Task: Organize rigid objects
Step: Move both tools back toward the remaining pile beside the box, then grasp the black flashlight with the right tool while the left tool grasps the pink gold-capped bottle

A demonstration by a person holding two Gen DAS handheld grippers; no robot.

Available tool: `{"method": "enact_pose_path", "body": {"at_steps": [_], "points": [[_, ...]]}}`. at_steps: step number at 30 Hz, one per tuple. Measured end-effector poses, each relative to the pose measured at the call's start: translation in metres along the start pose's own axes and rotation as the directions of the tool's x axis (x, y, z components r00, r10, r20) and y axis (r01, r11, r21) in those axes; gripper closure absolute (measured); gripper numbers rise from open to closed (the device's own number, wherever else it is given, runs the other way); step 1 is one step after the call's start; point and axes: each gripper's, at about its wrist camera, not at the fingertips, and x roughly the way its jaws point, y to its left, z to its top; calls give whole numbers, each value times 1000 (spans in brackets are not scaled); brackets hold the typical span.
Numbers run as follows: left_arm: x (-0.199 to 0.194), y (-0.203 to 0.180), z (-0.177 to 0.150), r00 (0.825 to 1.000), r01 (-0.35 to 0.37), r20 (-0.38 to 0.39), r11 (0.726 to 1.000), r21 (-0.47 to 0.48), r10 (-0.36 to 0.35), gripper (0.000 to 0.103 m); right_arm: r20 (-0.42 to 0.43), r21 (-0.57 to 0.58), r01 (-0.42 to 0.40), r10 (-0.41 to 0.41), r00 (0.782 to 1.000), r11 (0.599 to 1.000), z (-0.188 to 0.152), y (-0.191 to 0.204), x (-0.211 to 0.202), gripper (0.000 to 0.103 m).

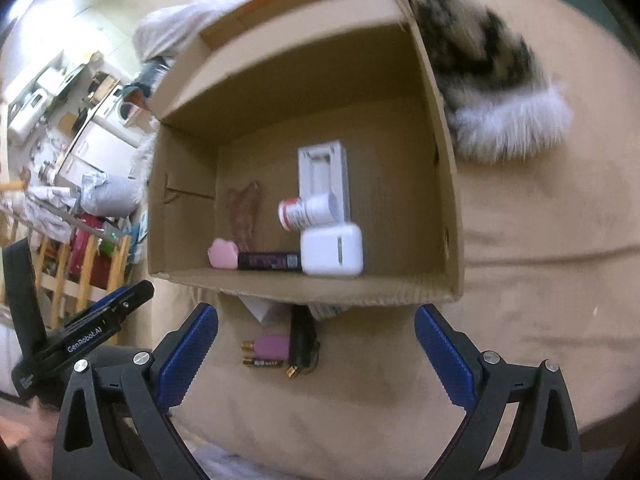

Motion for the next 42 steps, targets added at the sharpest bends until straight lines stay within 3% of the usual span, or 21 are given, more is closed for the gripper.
{"method": "enact_pose_path", "body": {"at_steps": [6, 9, 10, 12, 15, 21, 24, 32, 42], "points": [[8, -1, 0, 999, 7, -39, 1000, -10, -8, 41, -145, 60, -23, 31, 989, 998, -2, -4, 39, 0], [12, 0, -1, 998, 20, -64, 1000, -24, -21, 41, -194, 51, -31, 40, 980, 998, -1, 3, 56, 39], [13, -1, -1, 997, 23, -71, 999, -28, -25, 41, -215, 41, -24, 33, 976, 999, -1, 6, 63, 46], [16, -2, -1, 996, 27, -82, 999, -32, -30, 41, -243, 16, -2, 6, 970, 1000, -1, 12, 75, 47], [18, -4, -1, 995, 36, -91, 999, -29, -38, 41, -279, -23, 21, -27, 960, 1000, -1, 22, 93, 58], [22, -5, -2, 994, 32, -106, 999, -21, -34, 41, -293, -83, 83, -104, 950, 993, -5, 34, 122, 59], [26, -3, -3, 992, 33, -120, 999, -23, -36, 41, -266, -129, 99, -130, 955, 987, -6, 40, 118, 82], [36, -8, -9, 986, 49, -160, 999, -6, -49, 40, -258, -106, 3, -30, 966, 994, -29, 35, 75, 83], [60, -47, -27, 964, 107, -248, 994, 17, -100, 37, -80, -32, -87, 84, 993, 996, -34, 19, 9, 83]]}}
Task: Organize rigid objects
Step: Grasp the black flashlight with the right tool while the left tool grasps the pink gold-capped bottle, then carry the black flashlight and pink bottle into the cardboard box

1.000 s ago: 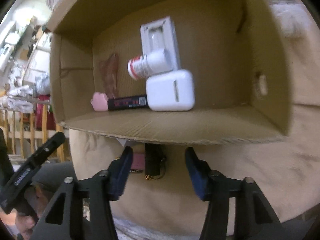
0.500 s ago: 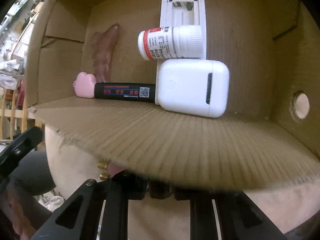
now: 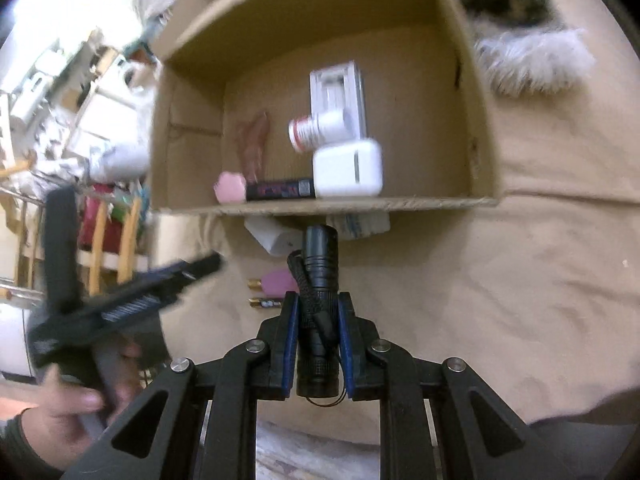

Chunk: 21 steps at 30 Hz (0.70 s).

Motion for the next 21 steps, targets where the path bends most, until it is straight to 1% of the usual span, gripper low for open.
{"method": "enact_pose_path", "body": {"at_steps": [3, 9, 12, 15, 18, 19, 20, 21], "points": [[16, -13, -2, 1000, 0, -29, 1000, -8, 0, 37, 30, 2, -12, 12, 999, 1000, 4, -3, -11, 83], [42, -36, -5, 997, -43, -57, 999, 7, 43, 37, 36, 23, -14, 13, 999, 1000, 5, -13, -13, 83], [49, -45, -4, 996, -65, -57, 998, 16, 65, 34, 34, 27, -24, 23, 999, 999, 5, -16, -14, 83], [56, -53, -1, 992, -101, -71, 994, 37, 104, 32, 28, 29, -28, 27, 999, 999, 5, -17, -13, 83], [58, -55, 0, 991, -113, -65, 993, 45, 116, 32, 25, 27, -20, 19, 1000, 999, 6, -16, -13, 83], [59, -56, -1, 991, -113, -61, 993, 43, 116, 35, 24, 26, -15, 14, 1000, 1000, 6, -16, -12, 83], [59, -57, -2, 991, -121, -56, 992, 42, 123, 45, 21, 26, -14, 13, 1000, 1000, 6, -16, -12, 83], [62, -64, -4, 991, -123, -54, 991, 45, 125, 45, 18, 27, -13, 13, 1000, 1000, 6, -16, -11, 83]]}}
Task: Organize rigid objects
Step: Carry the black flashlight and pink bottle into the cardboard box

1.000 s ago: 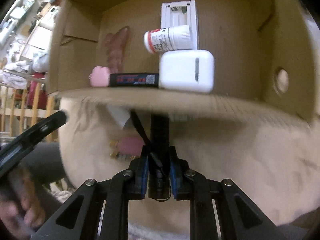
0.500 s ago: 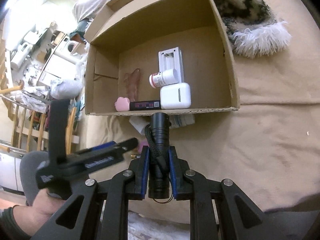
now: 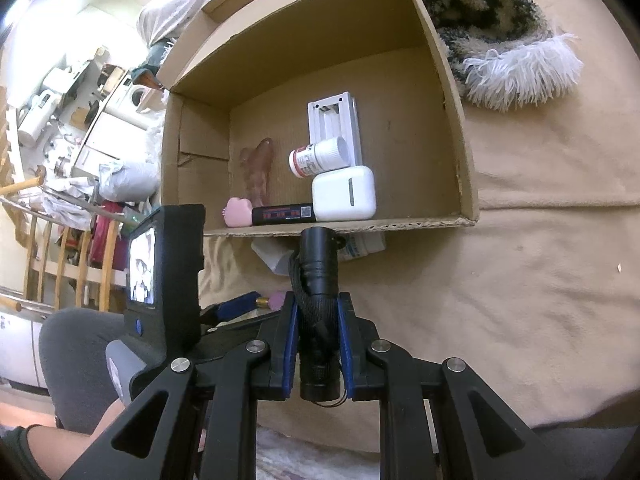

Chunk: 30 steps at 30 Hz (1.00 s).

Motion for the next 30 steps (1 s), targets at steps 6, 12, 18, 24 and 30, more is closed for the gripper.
{"method": "enact_pose_path", "body": {"at_steps": [6, 12, 18, 24, 30], "points": [[-13, 23, -12, 1000, 9, 13, 999, 32, -10, 45, -6, -11, 14, -14, 1000, 1000, -1, 1, 3, 83], [-29, 53, -18, 999, -11, 41, 1000, -3, 11, 45, 3, -10, 29, -29, 1000, 1000, -6, -1, 0, 83], [-55, 78, -26, 996, -20, 90, 1000, -13, 21, 45, 25, -37, 16, -15, 1000, 999, -12, 7, -8, 83], [-102, 94, -13, 981, -3, 192, 1000, -9, 5, 45, 142, -64, -44, 53, 989, 997, -2, 19, -47, 83], [-154, 85, 4, 955, 24, 295, 1000, 1, -23, 45, 222, -97, -37, 58, 973, 995, 21, 35, -77, 83]]}}
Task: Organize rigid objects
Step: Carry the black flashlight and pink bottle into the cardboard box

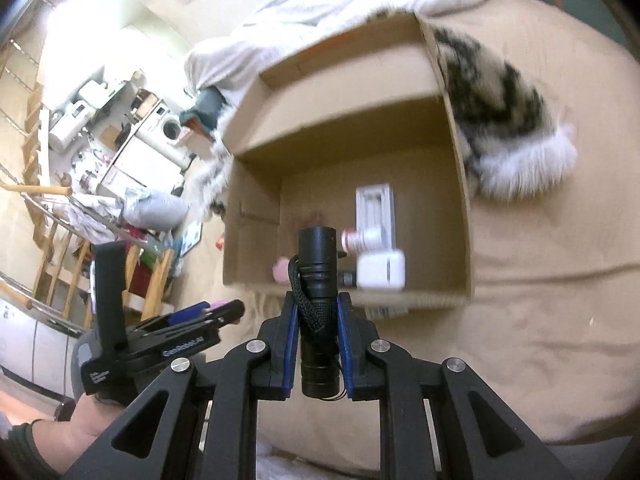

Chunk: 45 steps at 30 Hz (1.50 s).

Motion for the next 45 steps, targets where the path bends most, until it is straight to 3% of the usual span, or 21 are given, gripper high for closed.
{"method": "enact_pose_path", "body": {"at_steps": [6, 19, 27, 34, 45], "points": [[-13, -14, 37, 996, 9, 85, 1000, 27, -11, 45, 41, -19, 41, -41, 998, 999, 31, 4, -6, 83], [40, -38, 71, 998, 18, 56, 994, 107, -24, 45, 34, -22, 142, -142, 989, 990, 77, -15, 50, 83], [72, -55, 59, 995, -32, 99, 975, 220, 11, 45, -47, -37, 182, -183, 982, 983, 67, -28, 92, 83], [86, -44, 60, 998, -19, 65, 987, 158, 8, 45, -76, -73, 231, -236, 969, 970, 65, -27, 112, 83], [92, -39, 61, 999, -26, 49, 989, 148, 19, 44, -148, -87, 260, -271, 951, 962, 67, -26, 144, 83]]}}
